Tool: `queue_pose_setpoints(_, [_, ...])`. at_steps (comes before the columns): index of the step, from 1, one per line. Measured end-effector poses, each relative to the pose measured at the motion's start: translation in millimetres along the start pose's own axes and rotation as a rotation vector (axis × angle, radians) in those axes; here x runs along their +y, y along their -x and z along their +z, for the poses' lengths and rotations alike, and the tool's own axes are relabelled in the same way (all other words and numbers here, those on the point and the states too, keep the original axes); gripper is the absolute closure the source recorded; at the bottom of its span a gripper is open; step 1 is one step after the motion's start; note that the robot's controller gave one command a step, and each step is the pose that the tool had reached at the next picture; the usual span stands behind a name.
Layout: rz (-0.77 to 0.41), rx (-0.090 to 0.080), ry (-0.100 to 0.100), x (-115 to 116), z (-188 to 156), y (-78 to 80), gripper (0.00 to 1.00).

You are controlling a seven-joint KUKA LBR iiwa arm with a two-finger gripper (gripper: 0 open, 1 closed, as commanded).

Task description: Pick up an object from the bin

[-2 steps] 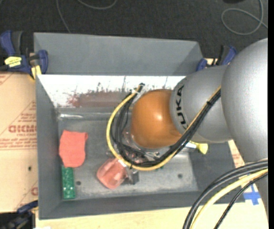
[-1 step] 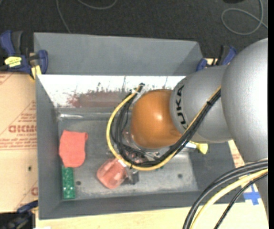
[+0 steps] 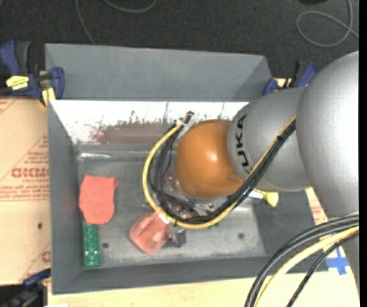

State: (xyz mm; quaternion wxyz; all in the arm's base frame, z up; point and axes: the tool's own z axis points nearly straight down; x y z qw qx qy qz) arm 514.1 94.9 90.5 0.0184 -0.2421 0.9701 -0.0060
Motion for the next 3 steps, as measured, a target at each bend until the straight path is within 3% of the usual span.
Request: queue_pose_setpoints(3, [0.0, 0.0, 0.0, 0.0, 0.0, 0.0, 1.0])
